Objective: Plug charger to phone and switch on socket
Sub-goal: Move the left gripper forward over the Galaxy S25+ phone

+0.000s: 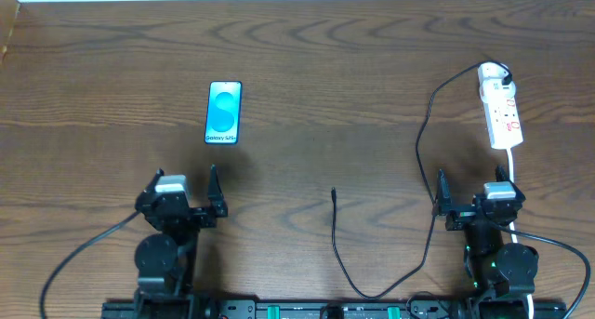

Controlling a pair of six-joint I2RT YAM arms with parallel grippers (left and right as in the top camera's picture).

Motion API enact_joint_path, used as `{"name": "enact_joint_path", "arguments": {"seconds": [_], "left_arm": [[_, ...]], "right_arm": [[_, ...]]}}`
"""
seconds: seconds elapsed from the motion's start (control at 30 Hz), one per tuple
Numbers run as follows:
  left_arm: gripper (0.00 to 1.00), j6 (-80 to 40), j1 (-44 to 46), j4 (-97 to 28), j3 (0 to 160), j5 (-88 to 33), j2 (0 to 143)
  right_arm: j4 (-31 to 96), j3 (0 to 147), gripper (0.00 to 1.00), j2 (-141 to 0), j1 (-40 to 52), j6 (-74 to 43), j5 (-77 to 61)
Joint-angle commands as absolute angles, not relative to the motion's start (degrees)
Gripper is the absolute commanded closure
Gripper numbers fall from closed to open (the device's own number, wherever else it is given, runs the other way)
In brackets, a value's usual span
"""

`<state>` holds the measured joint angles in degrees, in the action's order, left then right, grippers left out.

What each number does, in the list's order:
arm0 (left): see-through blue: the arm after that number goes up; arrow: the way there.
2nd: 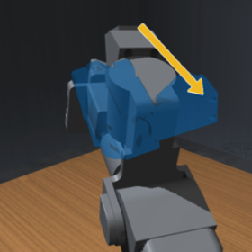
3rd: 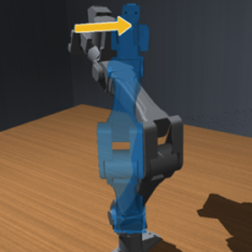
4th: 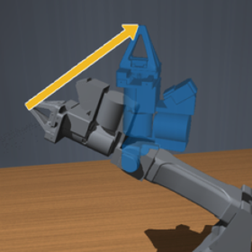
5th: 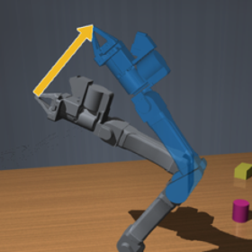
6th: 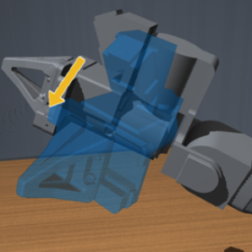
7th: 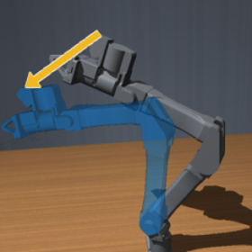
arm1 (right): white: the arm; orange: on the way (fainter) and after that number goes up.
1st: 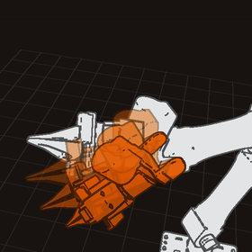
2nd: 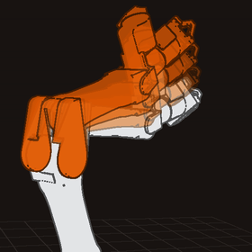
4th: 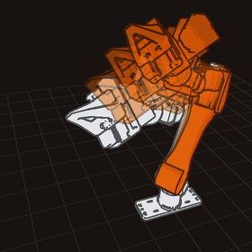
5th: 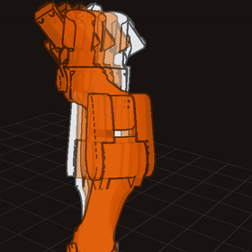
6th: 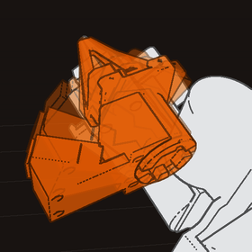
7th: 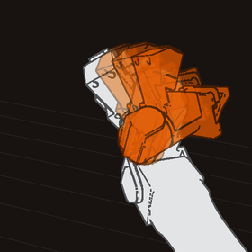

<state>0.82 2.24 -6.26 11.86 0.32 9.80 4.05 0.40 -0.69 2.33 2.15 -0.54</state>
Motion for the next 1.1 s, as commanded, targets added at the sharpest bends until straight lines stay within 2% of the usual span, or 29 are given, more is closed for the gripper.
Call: {"name": "enact_joint_path", "arguments": {"seconds": [0.0,0.27,0.8,0.93,1.07], "left_arm": [[0.05,3.1,1.9,-6.5,18.8,-0.6,15.2],[0.05,3.2,2.0,-14.7,37.3,-1.1,33.6],[0.05,0.2,2.0,-50.2,81.4,-1.1,81.0],[0.05,-0.3,2.0,-55.8,87.5,-1.1,91.0],[0.05,-0.3,2.0,-55.2,87.9,-1.1,97.1]], "right_arm": [[4.3,0.3,0.01,-0.5,2.6,2.9,-0.1],[4.3,0.3,0.01,-0.6,2.6,2.9,-0.1],[4.3,0.3,0.01,-0.6,2.6,2.9,-0.1],[4.3,0.3,0.01,-0.6,2.6,2.9,-0.1],[4.3,0.3,0.01,-0.5,2.6,2.9,-0.1]]}}
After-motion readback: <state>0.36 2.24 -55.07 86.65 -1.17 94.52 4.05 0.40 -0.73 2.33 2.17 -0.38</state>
